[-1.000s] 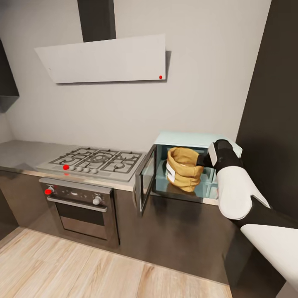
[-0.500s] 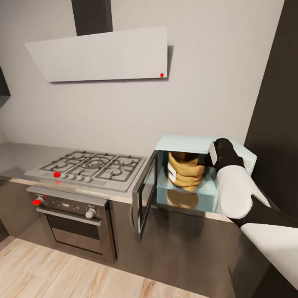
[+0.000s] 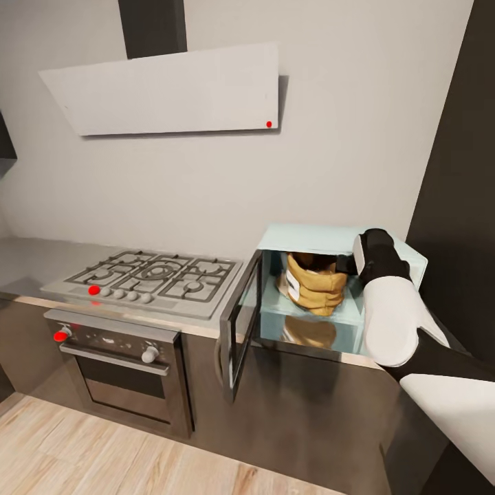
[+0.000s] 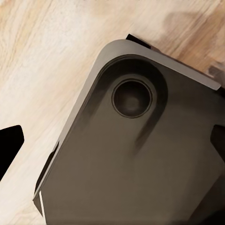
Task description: In the kitchen, take the popcorn bag from the countertop, put it into the microwave, and heat it until the popcorn is cooked so the cooked popcorn ends up inside the bag.
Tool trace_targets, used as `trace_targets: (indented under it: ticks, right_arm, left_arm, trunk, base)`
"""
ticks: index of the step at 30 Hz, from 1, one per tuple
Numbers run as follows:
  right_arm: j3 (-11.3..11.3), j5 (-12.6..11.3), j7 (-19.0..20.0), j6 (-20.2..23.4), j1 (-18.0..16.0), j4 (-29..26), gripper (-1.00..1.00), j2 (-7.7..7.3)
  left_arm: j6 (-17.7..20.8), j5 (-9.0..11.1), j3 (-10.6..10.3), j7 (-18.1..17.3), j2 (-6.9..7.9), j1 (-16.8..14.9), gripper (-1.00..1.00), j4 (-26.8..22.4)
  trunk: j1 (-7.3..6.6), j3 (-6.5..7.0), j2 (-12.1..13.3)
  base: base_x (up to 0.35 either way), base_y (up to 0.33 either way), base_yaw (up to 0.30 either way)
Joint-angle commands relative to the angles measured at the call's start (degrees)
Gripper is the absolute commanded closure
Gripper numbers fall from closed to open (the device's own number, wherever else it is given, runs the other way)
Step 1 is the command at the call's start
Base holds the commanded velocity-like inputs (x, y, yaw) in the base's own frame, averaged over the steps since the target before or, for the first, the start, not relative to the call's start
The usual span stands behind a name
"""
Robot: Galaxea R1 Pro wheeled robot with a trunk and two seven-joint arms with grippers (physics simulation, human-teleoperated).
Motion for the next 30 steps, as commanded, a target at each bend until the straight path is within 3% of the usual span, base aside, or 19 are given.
trace_targets:
  ticks: [1, 25, 26, 30]
  right_arm:
    - [-0.22, 0.12, -0.51, 0.28, -0.07, -1.47, 1.00, 0.06]
    - [-0.21, -0.14, -0.17, 0.76, -0.07, -0.20, 1.00, 0.25]
    - [-0.21, -0.20, 0.00, 1.56, -0.08, 0.01, -1.00, 0.24]
    - [-0.20, -0.28, 0.16, 2.39, -0.08, 0.09, -1.00, 0.23]
  left_arm:
    - [-0.09, -0.07, 0.24, 0.10, -0.01, 0.00, -1.00, -0.05]
    - [-0.09, 0.10, 0.28, 0.10, -0.01, 0.00, -1.00, -0.11]
    - [-0.09, 0.11, 0.26, 0.12, -0.01, 0.00, -1.00, -0.10]
    - [-0.14, -0.22, 0.05, 0.11, -0.05, 0.00, -1.00, -0.08]
  trunk:
    - [0.00, -0.06, -0.04]
    - [0.00, -0.06, -0.04]
    - [0.00, -0.06, -0.04]
    - [0.00, -0.06, -0.04]
  base:
    - [0.000, 0.000, 0.000]
    - [0.045, 0.000, 0.000]
    - [0.000, 0.000, 0.000]
    - [-0.017, 0.000, 0.000]
